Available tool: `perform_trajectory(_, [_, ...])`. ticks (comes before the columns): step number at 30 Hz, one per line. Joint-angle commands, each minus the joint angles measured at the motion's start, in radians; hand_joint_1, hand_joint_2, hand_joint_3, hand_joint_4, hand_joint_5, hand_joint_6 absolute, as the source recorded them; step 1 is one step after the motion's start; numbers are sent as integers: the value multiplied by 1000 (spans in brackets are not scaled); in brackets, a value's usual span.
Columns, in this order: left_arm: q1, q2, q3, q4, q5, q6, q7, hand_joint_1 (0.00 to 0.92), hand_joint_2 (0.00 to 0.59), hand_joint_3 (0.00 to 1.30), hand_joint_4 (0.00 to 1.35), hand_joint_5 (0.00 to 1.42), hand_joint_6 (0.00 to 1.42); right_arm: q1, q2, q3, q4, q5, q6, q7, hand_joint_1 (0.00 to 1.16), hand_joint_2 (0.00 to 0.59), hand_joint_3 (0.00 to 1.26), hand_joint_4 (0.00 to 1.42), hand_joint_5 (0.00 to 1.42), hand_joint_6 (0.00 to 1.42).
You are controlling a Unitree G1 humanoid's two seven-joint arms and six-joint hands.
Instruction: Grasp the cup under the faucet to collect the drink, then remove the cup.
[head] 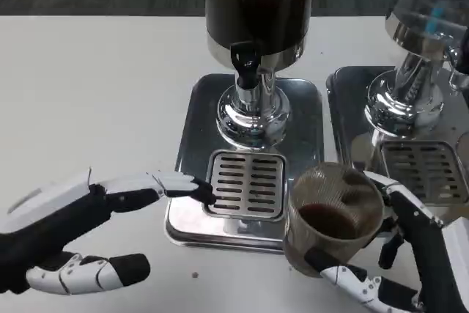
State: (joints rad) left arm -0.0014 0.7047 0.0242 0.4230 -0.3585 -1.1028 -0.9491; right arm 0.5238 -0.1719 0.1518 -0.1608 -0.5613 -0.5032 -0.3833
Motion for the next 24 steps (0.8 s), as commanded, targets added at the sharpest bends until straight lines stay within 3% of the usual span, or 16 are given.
perform_trajectory(1, [3,20,7,1,-7,-3,-9,0,199,259,161,143,180,-5,4,-7,-32,13,-42,-4,649,232,601,689,820,1112])
perform_trajectory(16, [-5,26,26,16,50,-142,35,0,196,252,151,108,126,-1,2,-18,-37,19,-47,5,652,232,604,693,820,1114])
perform_trajectory(24, [-9,38,18,34,65,-170,69,0,196,251,141,89,111,-1,2,-20,-36,19,-49,4,653,232,608,698,826,1114])
